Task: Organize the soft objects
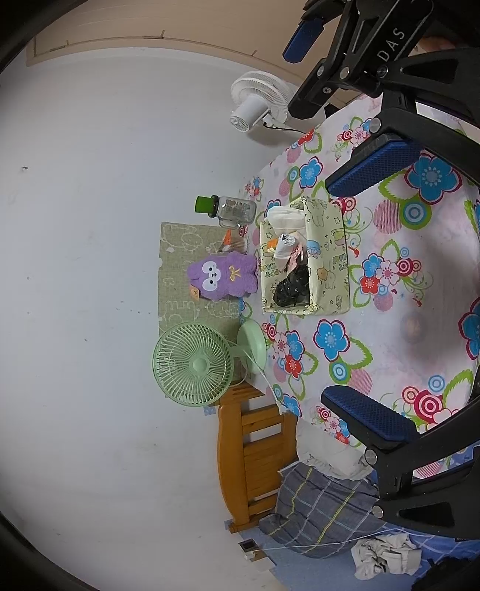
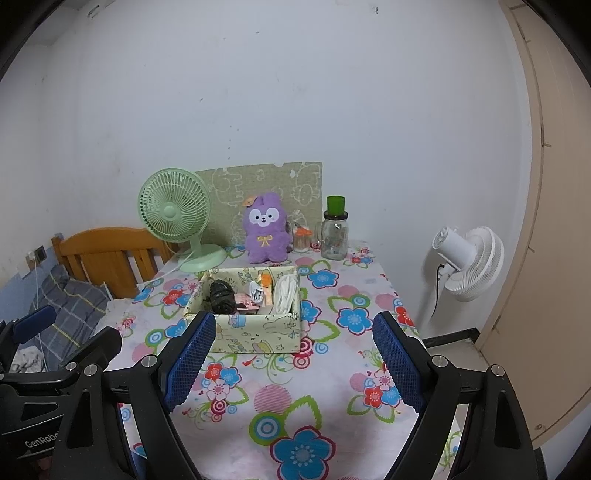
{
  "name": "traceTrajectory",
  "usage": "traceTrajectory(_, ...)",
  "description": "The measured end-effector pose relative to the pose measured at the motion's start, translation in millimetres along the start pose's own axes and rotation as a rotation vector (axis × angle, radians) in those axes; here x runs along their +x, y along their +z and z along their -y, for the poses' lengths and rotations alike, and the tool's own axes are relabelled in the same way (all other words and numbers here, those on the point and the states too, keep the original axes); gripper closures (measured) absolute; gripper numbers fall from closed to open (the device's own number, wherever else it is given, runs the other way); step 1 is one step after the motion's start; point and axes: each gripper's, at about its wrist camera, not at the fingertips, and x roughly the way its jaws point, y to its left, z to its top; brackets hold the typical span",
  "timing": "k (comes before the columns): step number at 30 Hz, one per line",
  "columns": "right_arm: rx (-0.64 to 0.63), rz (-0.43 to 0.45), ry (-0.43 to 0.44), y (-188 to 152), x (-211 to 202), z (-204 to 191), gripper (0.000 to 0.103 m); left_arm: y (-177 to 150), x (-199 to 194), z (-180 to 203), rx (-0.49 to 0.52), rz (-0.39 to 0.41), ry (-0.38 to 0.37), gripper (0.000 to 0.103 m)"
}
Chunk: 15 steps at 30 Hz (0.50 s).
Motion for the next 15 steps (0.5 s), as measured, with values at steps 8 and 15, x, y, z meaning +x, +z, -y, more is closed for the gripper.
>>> traceTrajectory(8, 0.000, 0.001, 0.001, 1.1, 1.7, 0.0, 0.014, 0.0, 0.2, 0.0, 0.000, 0.000, 0.000, 0.000)
traceTrajectory(15, -0.002, 0.001, 0.000, 0.7, 0.9, -0.1, 0.014, -0.1, 0.6, -0.4, -0.002, -0.003, -0.001, 0.000)
